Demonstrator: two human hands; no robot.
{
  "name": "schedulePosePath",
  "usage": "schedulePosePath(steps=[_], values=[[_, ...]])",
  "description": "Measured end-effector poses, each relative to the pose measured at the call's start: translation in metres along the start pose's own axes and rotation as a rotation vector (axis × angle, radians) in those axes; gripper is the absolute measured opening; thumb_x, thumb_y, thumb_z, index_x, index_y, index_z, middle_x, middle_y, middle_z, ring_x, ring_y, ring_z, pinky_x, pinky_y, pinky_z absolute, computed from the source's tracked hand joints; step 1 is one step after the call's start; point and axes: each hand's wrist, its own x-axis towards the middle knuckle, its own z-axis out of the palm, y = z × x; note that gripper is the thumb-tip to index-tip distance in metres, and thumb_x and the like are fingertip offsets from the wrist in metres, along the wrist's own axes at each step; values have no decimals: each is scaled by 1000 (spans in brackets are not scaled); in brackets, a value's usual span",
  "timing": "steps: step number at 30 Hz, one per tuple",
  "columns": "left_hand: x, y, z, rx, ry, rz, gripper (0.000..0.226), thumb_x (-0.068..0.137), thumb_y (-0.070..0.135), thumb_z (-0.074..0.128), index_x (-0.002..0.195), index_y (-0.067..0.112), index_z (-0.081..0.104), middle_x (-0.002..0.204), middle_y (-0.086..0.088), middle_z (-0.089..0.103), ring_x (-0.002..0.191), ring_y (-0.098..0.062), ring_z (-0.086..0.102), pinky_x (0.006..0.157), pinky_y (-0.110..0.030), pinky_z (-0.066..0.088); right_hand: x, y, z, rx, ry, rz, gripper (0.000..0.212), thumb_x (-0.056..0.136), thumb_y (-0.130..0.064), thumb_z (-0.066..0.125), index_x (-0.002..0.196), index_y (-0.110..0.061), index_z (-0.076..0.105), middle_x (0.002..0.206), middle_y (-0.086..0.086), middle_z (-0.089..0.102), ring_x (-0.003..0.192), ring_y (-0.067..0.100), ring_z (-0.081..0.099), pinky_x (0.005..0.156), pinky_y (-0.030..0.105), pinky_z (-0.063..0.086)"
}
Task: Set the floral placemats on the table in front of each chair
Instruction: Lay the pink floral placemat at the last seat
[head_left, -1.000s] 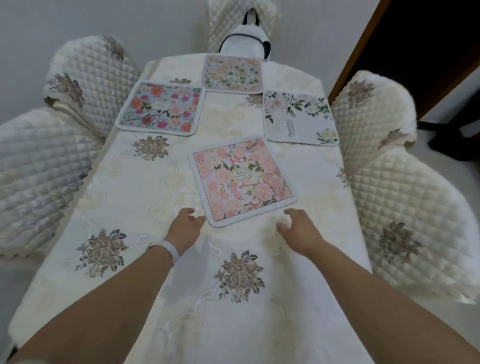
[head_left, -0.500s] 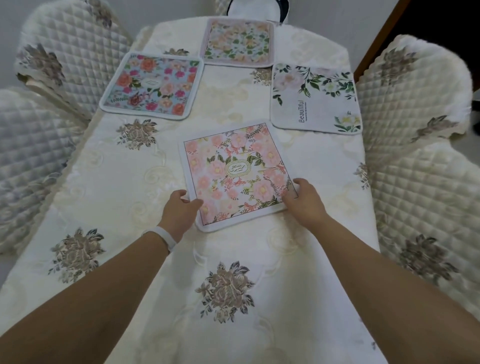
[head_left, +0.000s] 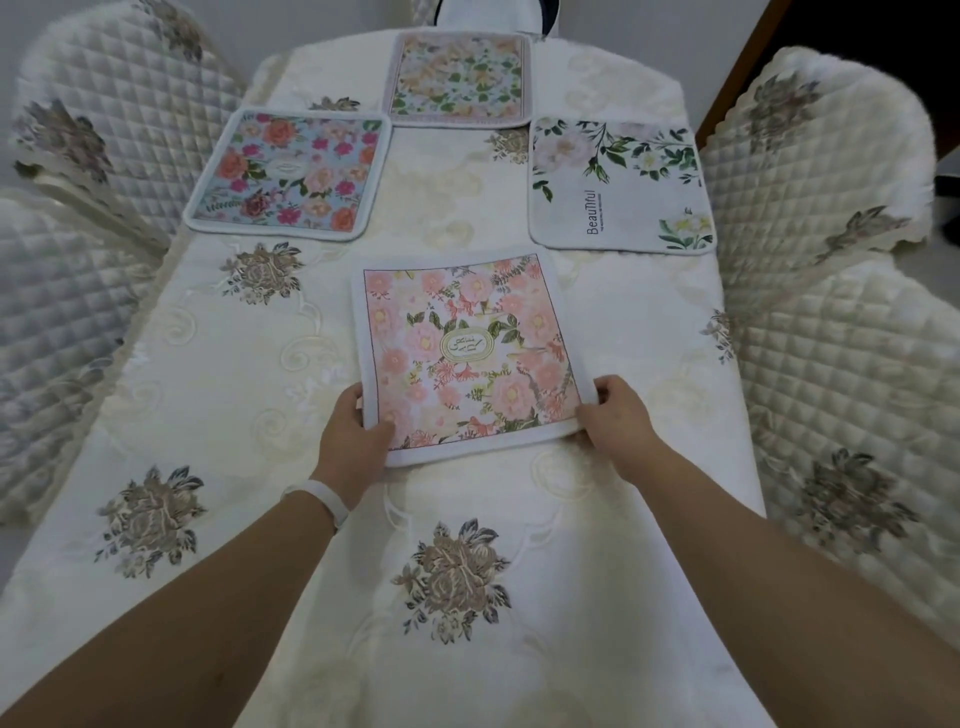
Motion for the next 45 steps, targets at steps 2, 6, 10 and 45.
schedulePosePath(steps=[2,6,10,45], values=[[-8,-3,-3,-5,-28,6,40,89,10,61,116,38,49,96,9,67,83,-11,65,66,-27,51,-17,8,0,10,-18,29,19,84,-2,52,90,-20,53,92,7,64,69,25,65,47,27,50],[-28,-5,-6,-5,-87,38,43,88,7,61,115,39,51,89,6,67,74,-13,64,58,-23,46,-49,23,-6,31,2,48,15,88,-1,48,94,-15,51,94,8,61,75,25,63,51,31,55],[-45,-4,-4,-31,-165,49,48,89,4,60,125,34,50,94,4,67,80,-15,65,61,-26,49,-80,36,-20,16,64,57,12,90,-4,49,94,-15,52,93,6,60,78,23,61,68,44,61],[-147,51,141,140,-30,92,43,88,10,62,125,28,52,94,-5,70,83,-25,68,67,-40,55,-71,137,-179,-146,-32,-98,15,88,-13,58,92,-25,50,87,-5,63,73,10,61,51,26,45]])
